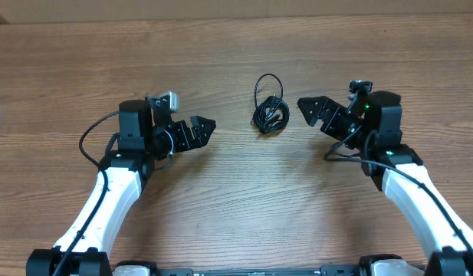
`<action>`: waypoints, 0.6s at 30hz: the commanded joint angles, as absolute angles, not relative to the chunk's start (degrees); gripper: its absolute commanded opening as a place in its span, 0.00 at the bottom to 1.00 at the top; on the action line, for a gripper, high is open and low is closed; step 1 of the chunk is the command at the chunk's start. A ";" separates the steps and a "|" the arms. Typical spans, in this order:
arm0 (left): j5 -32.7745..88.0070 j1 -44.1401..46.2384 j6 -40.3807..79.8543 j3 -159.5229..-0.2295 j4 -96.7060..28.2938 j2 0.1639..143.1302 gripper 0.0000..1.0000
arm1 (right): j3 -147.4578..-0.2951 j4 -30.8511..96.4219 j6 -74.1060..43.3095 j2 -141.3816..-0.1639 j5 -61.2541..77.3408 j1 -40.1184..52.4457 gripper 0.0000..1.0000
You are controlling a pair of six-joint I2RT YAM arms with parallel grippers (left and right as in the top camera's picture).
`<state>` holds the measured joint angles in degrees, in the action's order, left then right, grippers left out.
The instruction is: Untangle cables
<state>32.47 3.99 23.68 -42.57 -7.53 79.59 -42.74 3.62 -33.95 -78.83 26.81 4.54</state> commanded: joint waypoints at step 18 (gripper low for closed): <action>19.03 9.63 23.83 -43.77 -9.04 80.36 0.43 | -43.46 -5.78 -43.99 -95.33 27.00 4.80 0.61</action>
<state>23.66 7.92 23.68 -42.59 -9.04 79.70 -42.76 -5.28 -42.61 -94.63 26.74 4.60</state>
